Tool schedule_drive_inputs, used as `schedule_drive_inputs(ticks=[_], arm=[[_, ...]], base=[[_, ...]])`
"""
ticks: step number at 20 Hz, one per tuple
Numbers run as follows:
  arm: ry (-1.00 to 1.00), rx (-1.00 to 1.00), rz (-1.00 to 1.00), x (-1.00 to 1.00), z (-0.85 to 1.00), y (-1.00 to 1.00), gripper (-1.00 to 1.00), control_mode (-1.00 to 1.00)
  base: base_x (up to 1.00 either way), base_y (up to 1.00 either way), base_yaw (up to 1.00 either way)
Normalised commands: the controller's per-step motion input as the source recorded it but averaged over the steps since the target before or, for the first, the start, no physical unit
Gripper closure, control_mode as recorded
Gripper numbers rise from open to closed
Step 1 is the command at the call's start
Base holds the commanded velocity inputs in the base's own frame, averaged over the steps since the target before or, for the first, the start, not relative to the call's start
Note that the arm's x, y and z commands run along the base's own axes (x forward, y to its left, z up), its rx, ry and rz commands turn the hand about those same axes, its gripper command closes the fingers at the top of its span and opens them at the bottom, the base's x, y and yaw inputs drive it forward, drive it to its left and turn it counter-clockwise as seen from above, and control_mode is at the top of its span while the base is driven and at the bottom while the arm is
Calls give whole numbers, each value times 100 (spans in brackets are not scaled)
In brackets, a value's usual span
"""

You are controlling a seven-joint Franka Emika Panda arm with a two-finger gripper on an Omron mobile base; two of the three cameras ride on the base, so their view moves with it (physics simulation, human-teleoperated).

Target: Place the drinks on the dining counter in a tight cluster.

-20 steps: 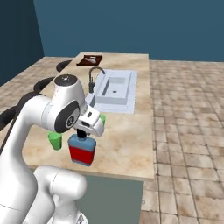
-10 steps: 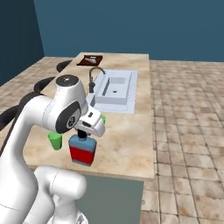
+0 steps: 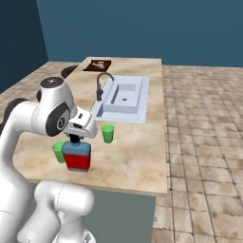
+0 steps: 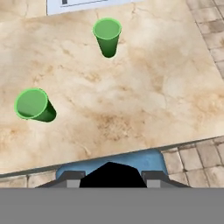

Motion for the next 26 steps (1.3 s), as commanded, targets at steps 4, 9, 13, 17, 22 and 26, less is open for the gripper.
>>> schedule_drive_inputs(ticks=[4,9,13,17,22,26], arm=[[0,0,7,56,-36,4,100,-100],[0,0,5,62,-5,0,100,-100],[0,0,-2,48,-1,4,100,-100],[0,0,-3,24,0,0,100,-100],[2,0,0,-1,-12,-1,100,-100],[1,0,0,-20,-15,-3,100,-100]], base=[[0,0,0],[0,0,0],[0,0,0],[0,0,0],[0,0,0],[0,0,0]])
